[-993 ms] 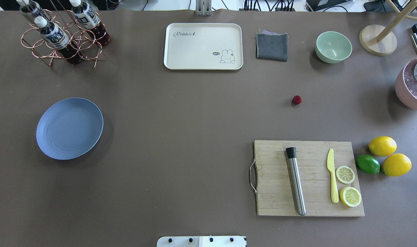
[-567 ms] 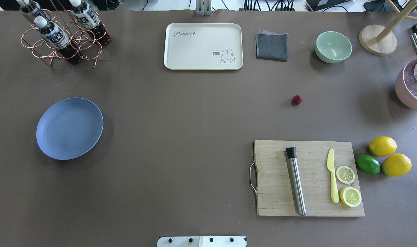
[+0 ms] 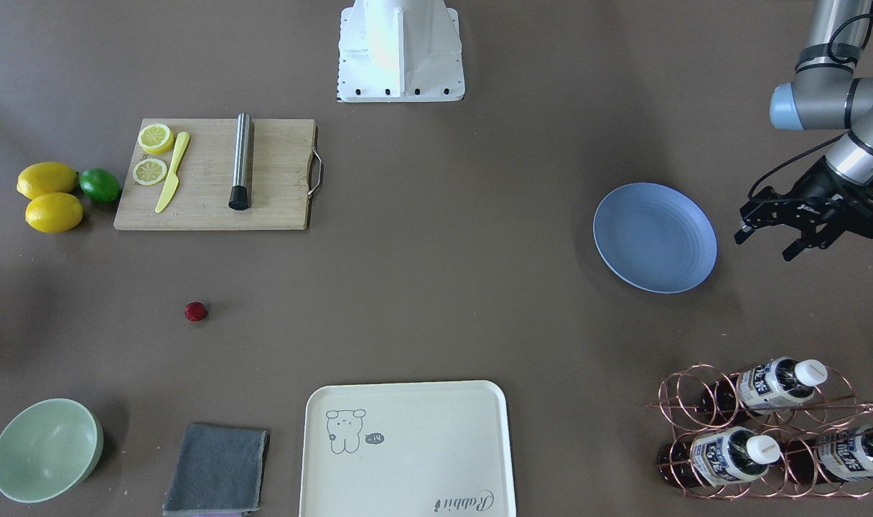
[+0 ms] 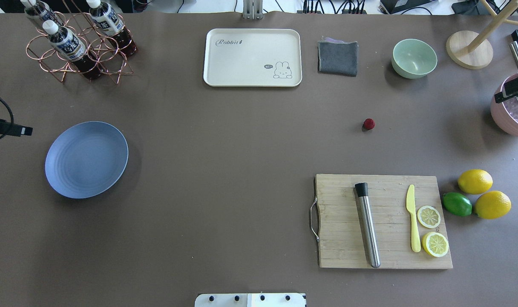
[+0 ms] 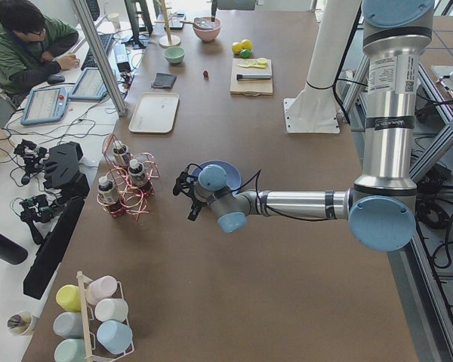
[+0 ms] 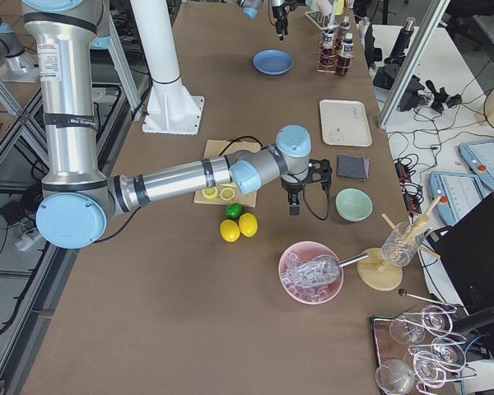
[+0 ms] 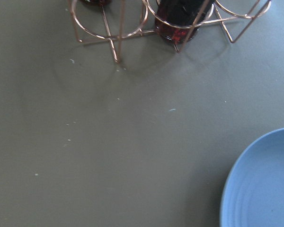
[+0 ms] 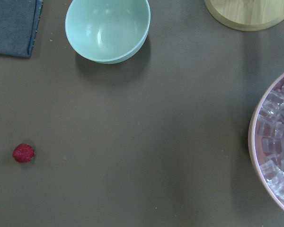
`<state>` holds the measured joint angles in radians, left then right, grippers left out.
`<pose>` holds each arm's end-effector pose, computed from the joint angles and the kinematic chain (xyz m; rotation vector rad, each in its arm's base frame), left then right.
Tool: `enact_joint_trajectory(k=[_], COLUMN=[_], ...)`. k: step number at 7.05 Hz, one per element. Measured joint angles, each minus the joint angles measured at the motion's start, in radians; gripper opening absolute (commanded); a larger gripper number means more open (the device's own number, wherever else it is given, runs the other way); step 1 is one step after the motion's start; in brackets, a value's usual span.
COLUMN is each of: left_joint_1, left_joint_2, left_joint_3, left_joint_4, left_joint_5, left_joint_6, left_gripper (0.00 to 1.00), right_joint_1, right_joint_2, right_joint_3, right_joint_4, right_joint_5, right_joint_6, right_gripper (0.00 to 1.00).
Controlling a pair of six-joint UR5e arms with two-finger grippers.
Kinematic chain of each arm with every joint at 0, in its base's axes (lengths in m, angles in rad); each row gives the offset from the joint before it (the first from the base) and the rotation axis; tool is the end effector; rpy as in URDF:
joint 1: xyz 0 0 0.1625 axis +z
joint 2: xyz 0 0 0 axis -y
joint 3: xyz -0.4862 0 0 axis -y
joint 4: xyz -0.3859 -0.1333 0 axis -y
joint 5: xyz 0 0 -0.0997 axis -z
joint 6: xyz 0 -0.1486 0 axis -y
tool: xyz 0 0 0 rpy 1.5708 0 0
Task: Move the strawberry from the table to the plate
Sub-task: 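Push the blue plate inward with the left gripper while the right gripper approaches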
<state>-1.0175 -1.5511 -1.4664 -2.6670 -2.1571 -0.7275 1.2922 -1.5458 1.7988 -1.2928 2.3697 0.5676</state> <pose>0.2360 -0.4793 0.6838 0.4330 0.9926 0.1279 -0.1184 -0.5114 0.5908 0.1375 -0.9153 0.0561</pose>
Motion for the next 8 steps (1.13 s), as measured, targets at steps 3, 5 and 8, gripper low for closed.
enact_joint_trajectory(k=[3, 5, 8], left_joint_1=[0.096, 0.11, 0.115], left_joint_2=[-0.002, -0.003, -0.005], left_joint_3=[0.007, 0.008, 0.009], left_joint_4=[-0.039, -0.042, -0.039], left_joint_5=[0.049, 0.051, 0.046], left_joint_6=[-0.064, -0.061, -0.058], left_gripper=[0.45, 0.0, 0.0], right_joint_1=[-0.035, -0.04, -0.043], right_joint_2=[0.001, 0.001, 0.001], right_joint_3=[0.002, 0.003, 0.004], right_joint_4=[0.013, 0.013, 0.013], right_joint_5=[-0.026, -0.028, -0.027], right_joint_6=[0.046, 0.056, 0.062], right_gripper=[1.0, 1.0, 1.0])
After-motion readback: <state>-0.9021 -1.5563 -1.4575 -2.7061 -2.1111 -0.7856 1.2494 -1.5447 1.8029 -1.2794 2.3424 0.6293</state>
